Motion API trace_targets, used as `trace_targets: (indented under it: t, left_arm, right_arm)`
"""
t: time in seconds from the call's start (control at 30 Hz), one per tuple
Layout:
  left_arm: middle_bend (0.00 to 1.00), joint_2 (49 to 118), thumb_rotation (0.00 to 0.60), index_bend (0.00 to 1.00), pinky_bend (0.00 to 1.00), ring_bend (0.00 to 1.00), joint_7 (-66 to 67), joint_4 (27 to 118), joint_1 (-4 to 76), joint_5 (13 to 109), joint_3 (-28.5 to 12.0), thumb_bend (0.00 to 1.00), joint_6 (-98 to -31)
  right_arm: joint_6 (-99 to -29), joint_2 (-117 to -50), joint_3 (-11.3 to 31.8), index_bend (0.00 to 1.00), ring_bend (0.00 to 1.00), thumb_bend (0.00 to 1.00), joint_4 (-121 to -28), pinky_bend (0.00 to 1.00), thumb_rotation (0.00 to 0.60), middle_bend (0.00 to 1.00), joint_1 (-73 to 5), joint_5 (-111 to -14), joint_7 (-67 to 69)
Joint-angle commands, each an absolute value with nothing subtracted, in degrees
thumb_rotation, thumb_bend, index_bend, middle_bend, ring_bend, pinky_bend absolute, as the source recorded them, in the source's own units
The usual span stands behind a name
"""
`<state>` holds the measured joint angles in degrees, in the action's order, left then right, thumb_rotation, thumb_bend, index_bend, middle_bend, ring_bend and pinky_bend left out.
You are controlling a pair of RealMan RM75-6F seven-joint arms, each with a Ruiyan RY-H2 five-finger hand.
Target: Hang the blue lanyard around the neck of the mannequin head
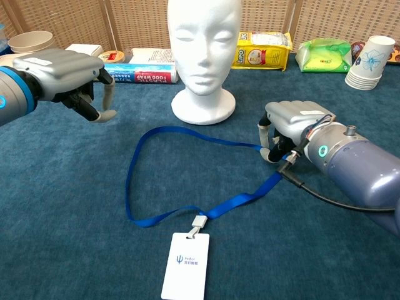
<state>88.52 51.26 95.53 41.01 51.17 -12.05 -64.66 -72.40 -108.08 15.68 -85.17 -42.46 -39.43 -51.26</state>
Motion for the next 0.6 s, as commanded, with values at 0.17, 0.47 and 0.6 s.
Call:
trace_targets:
  t: [0.17, 0.47, 0.6]
  left_arm:
    - [1.00, 90.7, 0.517, 0.54, 1.00, 1.00, 52.5, 93.8, 43.0, 48.7, -11.6, 0.36, -64.8]
    - [1.00, 93.5, 0.512, 0.54, 1.00, 1.00, 52.4, 91.2, 45.3, 44.8, -11.8, 0.32, -63.9]
    - [1.00, 94.8, 0.509, 0.54, 1.00, 1.00, 52.4, 90.0, 46.2, 43.4, -12.0, 0.29, -63.8]
  right_arm:
    - [-71.8, -107.8, 15.7, 0.60, 1.00, 0.51, -84.7, 1.00, 0.551, 0.92, -42.4, -39.3, -50.5]
    - [-70.3, -107.8, 15.7, 0.60, 1.00, 0.51, -83.5, 1.00, 0.553, 0.92, -42.7, -38.9, -49.5]
    - [-70.0, -107.8, 15.7, 0.60, 1.00, 0.51, -83.1, 1.00, 0.553, 0.92, -42.7, -38.8, -49.3]
